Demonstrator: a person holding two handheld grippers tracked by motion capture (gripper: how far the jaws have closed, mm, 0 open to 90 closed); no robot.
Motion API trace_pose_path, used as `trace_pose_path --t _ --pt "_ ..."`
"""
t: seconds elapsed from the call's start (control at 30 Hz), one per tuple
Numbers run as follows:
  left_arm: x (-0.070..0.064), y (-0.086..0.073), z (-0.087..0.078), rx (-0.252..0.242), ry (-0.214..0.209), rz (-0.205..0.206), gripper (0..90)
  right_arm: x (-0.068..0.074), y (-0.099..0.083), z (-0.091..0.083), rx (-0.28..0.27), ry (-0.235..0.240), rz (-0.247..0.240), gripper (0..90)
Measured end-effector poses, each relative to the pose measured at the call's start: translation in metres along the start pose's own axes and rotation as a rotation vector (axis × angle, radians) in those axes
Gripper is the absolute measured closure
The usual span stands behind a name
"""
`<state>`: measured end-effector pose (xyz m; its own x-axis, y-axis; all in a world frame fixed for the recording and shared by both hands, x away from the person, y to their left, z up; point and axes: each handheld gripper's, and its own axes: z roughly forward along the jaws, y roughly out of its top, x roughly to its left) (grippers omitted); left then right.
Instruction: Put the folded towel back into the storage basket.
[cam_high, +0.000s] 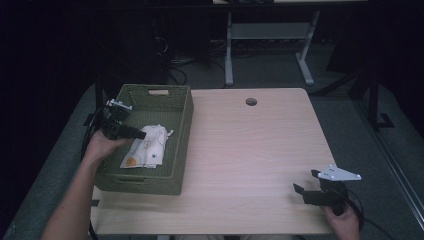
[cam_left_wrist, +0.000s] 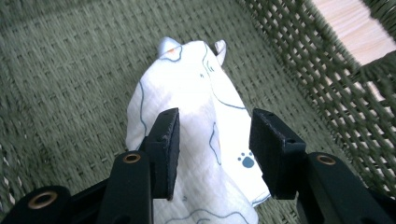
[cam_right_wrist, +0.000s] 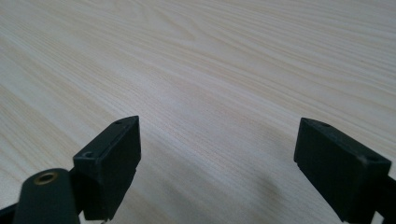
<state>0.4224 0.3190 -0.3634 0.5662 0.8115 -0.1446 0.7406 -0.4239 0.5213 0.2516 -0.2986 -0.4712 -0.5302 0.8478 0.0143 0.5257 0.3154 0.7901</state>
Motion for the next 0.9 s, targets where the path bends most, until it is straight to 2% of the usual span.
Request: trace_pose_path --t 0.17,0.2,0.33,0.47,0.7,0.8,0.83,0.9 --pt "-0.007 -0.003 0.005 0.022 -0.051 0.005 62.7 0.001 0.000 0.000 -0.001 0.001 -0.003 14.4" --pt "-0.009 -0.004 0.007 0.041 -0.079 0.008 65.6 0.001 0.000 -0.001 0.000 0.003 -0.002 14.4" --pt "-0.016 -0.003 0.016 0.117 -0.121 0.040 67.7 0.002 0.001 0.000 -0.003 0.007 -0.011 14.4" --pt "-0.021 -0.002 0.027 0.175 -0.127 0.048 64.9 0.003 0.001 -0.001 -0.005 0.006 -0.011 14.4" --pt "-0.023 0.001 0.046 0.241 -0.136 0.043 63.4 0.002 0.001 -0.001 -0.006 0.007 -0.003 14.4" --pt "-0.023 0.002 0.057 0.269 -0.155 0.017 61.8 0.001 0.001 -0.001 -0.006 0.007 0.000 14.4" --pt "-0.024 0.002 0.059 0.284 -0.148 0.028 61.3 0.001 0.001 -0.001 -0.006 0.008 0.002 14.4" --pt "-0.026 0.002 0.065 0.303 -0.139 0.024 60.1 0.001 0.001 -0.001 -0.007 0.008 0.003 14.4"
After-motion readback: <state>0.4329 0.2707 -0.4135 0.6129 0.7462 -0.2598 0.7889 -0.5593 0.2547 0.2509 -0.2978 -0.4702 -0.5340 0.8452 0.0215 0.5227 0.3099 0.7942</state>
